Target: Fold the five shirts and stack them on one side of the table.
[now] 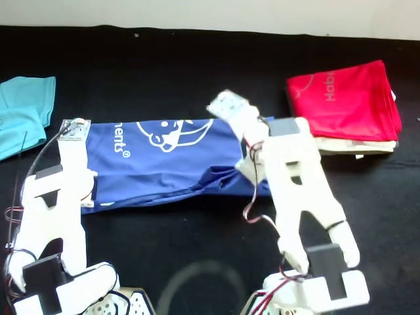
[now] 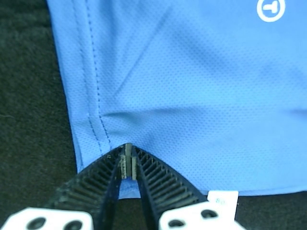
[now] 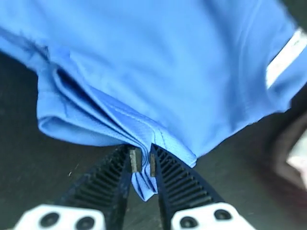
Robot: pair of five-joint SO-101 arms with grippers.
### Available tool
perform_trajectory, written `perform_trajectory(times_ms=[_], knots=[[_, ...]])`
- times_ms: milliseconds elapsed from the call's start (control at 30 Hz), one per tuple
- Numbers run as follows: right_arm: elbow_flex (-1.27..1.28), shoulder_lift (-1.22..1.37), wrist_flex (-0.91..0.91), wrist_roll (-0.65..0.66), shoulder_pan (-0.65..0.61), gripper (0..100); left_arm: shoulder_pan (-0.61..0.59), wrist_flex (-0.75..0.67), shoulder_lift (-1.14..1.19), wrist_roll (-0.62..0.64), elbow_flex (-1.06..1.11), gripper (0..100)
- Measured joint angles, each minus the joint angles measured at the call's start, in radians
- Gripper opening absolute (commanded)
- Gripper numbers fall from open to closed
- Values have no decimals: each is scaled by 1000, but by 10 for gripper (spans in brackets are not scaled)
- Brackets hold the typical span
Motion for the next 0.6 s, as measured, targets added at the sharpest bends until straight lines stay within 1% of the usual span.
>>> perform_trajectory(times_ms=[333, 500, 533, 600], knots=[[-347, 359, -18, 0, 0, 5, 0, 0, 0, 0, 0, 9], [-463, 505, -18, 0, -15, 12, 0, 0, 0, 0, 0, 9], [-477, 522, -18, 0, -21, 27, 0, 0, 0, 0, 0, 9], [-489, 540, -18, 0, -31, 88, 0, 0, 0, 0, 0, 9]])
